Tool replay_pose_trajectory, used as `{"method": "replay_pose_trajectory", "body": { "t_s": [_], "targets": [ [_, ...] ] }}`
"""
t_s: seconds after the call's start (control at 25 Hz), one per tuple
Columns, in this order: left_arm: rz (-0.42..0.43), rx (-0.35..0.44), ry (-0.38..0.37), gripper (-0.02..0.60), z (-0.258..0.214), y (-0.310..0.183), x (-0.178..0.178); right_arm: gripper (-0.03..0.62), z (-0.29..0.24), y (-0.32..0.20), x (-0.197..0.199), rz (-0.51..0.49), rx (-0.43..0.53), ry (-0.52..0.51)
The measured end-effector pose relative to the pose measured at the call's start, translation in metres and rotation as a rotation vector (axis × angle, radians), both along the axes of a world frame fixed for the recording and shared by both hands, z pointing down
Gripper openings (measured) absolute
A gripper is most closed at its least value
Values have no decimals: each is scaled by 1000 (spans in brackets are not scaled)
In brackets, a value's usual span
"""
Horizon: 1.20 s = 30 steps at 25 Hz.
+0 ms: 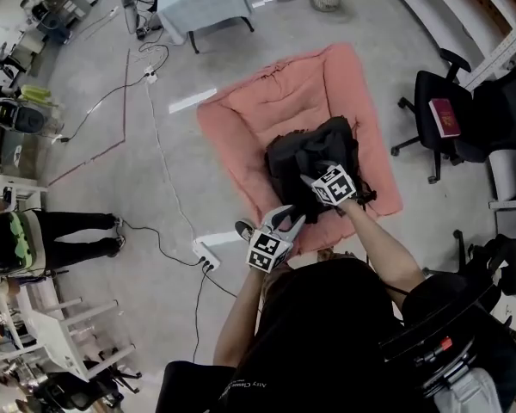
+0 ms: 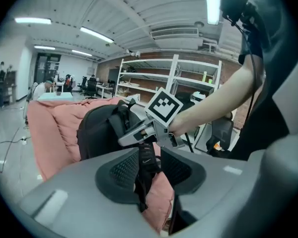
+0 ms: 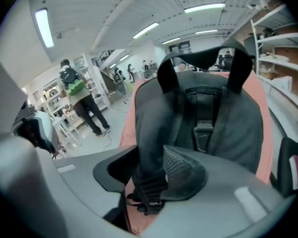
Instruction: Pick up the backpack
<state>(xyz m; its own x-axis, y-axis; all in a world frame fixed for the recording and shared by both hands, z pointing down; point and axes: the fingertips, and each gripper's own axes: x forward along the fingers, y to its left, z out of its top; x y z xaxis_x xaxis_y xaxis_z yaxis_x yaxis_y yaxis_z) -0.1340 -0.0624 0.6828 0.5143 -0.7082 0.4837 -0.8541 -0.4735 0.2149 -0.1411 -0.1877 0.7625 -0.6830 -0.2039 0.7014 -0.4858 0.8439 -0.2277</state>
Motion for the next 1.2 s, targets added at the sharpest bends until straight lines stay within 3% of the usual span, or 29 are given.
{"method": "replay_pose_trajectory", "body": {
  "t_s": [0.12,0.28,0.4,0.56,0.64,0.68,0.72,0.8,0.84,0.88,0.96,1.04,1.08,1.2],
  "targets": [
    [-13,-18,-14,146,7,-2,-2,118,-21,27,-6,-75,-62,-101],
    [-18,-50,-14,204,24,-20,-5,94,-73,59,-10,-117,-224,-319],
    [65,-89,35,305,30,-25,17,90,-94,79,-5,-190,-248,-349],
    [125,-89,46,305,34,-32,53,92,-100,93,10,-243,-254,-355],
    [137,-101,14,264,39,-30,62,97,-98,95,17,-248,-237,-334],
    [132,-110,10,175,41,-28,64,100,-97,95,20,-248,-231,-326],
    [115,-124,22,146,42,-26,65,104,-97,94,23,-248,-224,-322],
    [78,-159,76,21,41,-21,65,114,-100,91,29,-249,-195,-334],
    [76,-166,100,21,39,-18,66,41,-103,88,35,-246,-181,-357],
    [81,-166,118,21,35,-18,68,30,-107,85,41,-232,-178,-389],
    [98,-162,138,21,25,-21,66,98,-110,74,56,-174,-190,-453],
    [122,-154,140,21,17,-24,61,101,-105,63,71,-110,-189,-487],
    [130,-148,157,21,11,-25,58,166,-100,60,77,-94,-189,-487],
    [134,-133,344,21,-20,-31,52,279,-94,75,81,-185,-213,-473]
  ]
}}
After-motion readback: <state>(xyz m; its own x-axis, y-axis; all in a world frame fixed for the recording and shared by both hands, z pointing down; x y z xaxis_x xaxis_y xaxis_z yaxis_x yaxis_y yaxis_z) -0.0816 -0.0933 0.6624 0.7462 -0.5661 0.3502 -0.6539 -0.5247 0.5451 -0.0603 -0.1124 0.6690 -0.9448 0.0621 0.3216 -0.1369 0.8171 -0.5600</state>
